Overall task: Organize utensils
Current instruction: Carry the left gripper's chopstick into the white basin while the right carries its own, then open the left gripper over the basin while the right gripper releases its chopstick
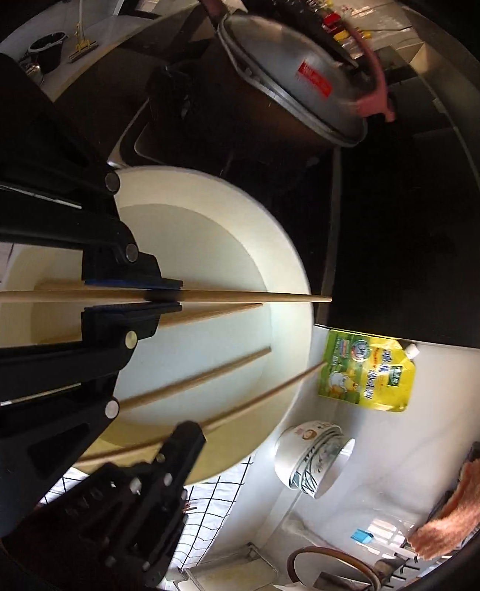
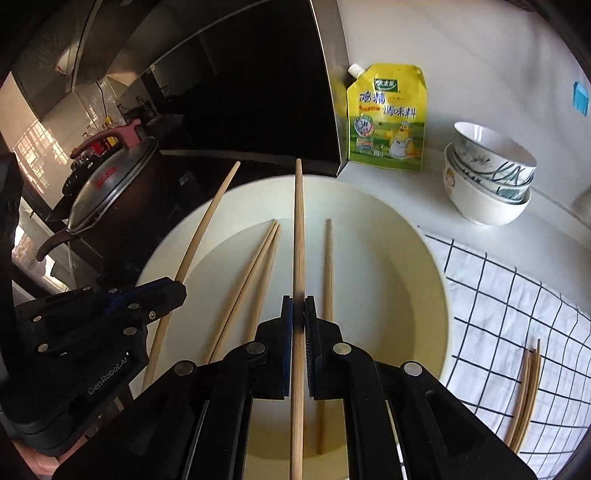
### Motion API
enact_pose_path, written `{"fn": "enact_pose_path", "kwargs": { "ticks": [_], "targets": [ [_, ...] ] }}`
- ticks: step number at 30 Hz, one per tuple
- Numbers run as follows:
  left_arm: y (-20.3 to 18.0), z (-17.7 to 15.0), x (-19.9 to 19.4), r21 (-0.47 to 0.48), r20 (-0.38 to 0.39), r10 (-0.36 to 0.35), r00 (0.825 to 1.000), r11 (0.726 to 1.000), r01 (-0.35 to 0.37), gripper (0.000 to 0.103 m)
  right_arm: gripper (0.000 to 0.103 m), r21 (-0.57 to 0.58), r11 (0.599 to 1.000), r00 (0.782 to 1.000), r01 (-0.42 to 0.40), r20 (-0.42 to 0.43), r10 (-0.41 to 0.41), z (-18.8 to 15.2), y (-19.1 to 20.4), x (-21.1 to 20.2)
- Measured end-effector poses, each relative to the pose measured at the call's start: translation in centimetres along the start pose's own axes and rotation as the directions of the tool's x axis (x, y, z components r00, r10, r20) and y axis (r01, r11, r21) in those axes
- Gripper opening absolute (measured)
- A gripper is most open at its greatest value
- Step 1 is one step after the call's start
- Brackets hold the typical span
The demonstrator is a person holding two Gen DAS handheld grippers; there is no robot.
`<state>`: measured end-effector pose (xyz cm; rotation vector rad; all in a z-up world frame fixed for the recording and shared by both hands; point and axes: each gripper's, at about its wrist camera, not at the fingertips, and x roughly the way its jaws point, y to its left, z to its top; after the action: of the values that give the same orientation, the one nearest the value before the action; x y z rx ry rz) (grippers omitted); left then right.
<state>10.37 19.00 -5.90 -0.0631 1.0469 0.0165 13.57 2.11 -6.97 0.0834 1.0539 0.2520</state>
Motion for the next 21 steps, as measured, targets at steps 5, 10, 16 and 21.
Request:
{"fn": "enact_pose_path", "kwargs": {
  "ticks": [5, 10, 16, 21],
  "targets": [
    [0.3, 0.1, 3.0, 0.019, -0.050, -0.017, 0.999, 1.000, 0.018, 0.007, 0.006, 0.024, 0.999, 0.998, 0.026, -0.055, -0.025, -0.5, -0.2, 2.9],
    [0.1, -0.1, 4.9, 0.038, -0.088, -0.025, 0.996, 0.999, 0.029, 0.007, 0.006, 0.051, 0.997, 0.995, 0.050, -0.093, -0.045, -1.0, -0.9, 4.5],
    [-0.1, -0.1, 5.5, 0.029, -0.103, -0.022, 0.994, 0.999, 0.026, 0.008, 0.006, 0.053, 0.996, 0.993, 0.067, -0.103, -0.061, -1.3, -1.2, 5.0],
    [0.0, -0.1, 5.5, 0.024, -0.123, -0.018, 0.992, 0.999, 0.021, 0.012, 0.013, 0.049, 0.996, 0.992, 0.081, -0.099, -0.076, -1.3, -1.4, 4.8]
  ]
}}
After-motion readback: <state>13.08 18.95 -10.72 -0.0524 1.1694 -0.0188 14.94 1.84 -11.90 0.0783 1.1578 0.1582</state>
